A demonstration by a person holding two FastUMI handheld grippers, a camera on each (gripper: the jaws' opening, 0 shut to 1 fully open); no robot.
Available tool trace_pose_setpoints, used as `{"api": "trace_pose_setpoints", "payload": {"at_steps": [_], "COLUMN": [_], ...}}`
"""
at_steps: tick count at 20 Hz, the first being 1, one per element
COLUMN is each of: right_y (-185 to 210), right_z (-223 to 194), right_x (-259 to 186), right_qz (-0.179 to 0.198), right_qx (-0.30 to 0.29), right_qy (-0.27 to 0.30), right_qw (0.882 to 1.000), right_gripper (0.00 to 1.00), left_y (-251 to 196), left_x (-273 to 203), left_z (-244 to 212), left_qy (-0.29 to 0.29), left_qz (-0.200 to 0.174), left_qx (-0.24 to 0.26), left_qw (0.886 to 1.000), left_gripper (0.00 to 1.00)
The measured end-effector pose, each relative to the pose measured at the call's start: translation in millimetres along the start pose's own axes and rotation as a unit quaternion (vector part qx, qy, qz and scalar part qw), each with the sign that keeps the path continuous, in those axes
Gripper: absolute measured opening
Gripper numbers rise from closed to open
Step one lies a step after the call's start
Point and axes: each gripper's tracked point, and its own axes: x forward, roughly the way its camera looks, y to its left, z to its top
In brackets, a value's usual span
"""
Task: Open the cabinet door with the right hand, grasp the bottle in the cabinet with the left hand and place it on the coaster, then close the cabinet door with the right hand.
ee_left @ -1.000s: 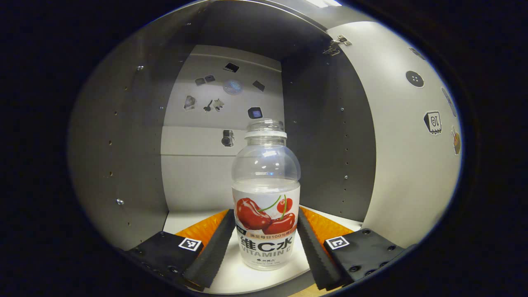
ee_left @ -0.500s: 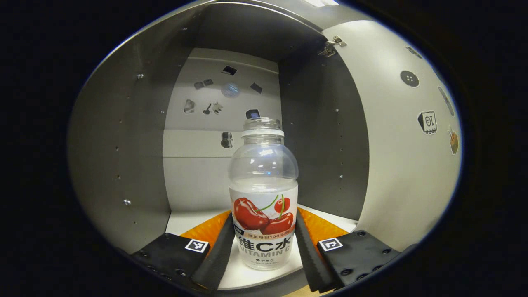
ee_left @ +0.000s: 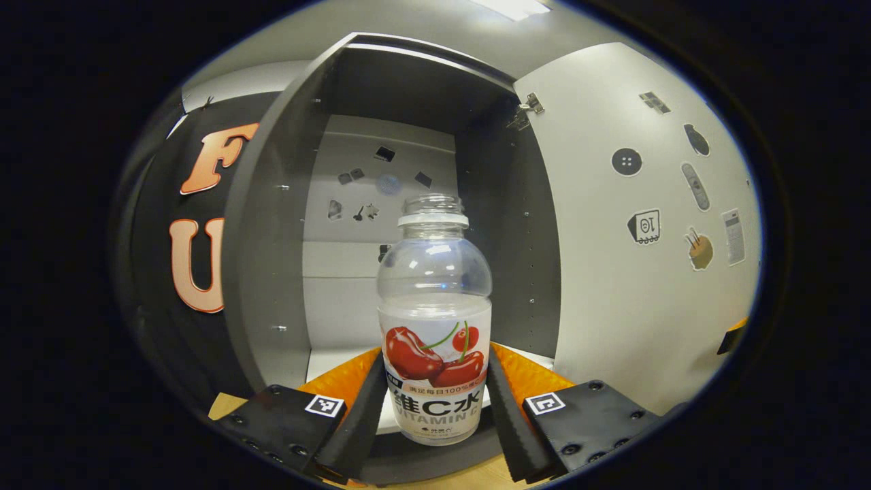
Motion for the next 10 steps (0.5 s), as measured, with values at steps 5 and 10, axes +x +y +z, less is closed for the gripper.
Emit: {"api": "trace_pose_setpoints", "payload": {"at_steps": [5,10], "right_y": [13,18], "right_z": [6,7], "right_x": [-16,-23], "right_qz": [0.043,0.059], "right_qx": [0.006,0.005], "right_qy": [-0.014,-0.021], "right_qw": [0.999,0.998], "right_gripper": [0.92,0.92], "left_y": [9,21], "left_x": [-58,-113], "left_z": [-10,-22], "left_qy": [0.012,0.017], "left_qz": [0.04,0.066], "left_qx": [-0.001,0.003], "left_qw": [0.999,0.998], "left_gripper": [0.82,0.82]}}
